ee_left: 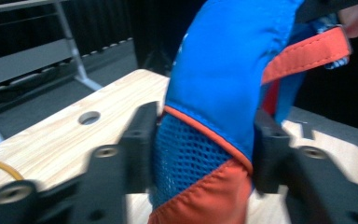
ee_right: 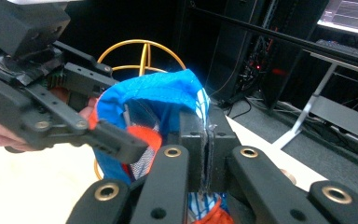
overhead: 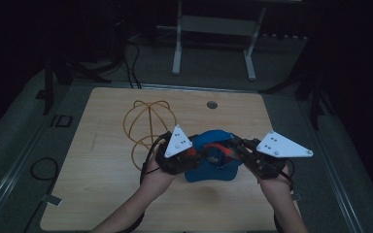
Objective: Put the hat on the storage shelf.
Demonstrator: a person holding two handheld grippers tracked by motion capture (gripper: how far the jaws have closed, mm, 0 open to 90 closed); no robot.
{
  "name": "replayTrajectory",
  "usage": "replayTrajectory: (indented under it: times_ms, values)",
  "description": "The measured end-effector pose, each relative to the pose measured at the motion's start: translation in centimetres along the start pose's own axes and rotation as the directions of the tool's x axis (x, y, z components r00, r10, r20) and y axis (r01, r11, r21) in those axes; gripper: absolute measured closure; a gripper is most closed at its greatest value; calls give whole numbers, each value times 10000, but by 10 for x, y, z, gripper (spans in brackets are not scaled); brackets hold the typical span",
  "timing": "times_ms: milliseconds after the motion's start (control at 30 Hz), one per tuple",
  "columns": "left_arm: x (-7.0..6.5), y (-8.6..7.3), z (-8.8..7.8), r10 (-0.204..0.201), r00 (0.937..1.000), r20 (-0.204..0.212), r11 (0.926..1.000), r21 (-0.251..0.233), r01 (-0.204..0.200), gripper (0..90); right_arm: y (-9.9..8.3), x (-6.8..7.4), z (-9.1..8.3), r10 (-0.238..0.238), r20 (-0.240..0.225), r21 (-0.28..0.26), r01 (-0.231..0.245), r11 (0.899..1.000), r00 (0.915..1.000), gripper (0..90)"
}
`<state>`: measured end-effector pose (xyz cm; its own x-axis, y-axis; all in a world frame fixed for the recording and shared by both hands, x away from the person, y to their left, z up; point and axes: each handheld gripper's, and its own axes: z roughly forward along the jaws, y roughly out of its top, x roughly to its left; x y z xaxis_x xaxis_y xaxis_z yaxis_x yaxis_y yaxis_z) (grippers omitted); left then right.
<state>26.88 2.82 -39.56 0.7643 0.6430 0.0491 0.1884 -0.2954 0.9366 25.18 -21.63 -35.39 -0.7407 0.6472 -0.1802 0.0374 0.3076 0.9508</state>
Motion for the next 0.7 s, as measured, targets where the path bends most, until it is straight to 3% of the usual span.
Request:
replayTrajectory:
  times_ms: [200, 400, 700]
  values:
    - [-4, 4, 4, 87, 9999, -124, 9999, 147, -86, 828, -1, 1, -2, 92, -8, -51, -92, 9999, 10000, 880]
    - [-6, 8, 5, 336, 9989, -320, 9993, 164, -331, 854, -3, 1, -6, 228, -64, -59, -228, 9997, 9997, 877]
    - [-5, 19, 0, 740, 9955, -585, 9970, -187, -752, 858, -11, 5, -13, 496, -321, -89, -499, 9987, 9983, 865]
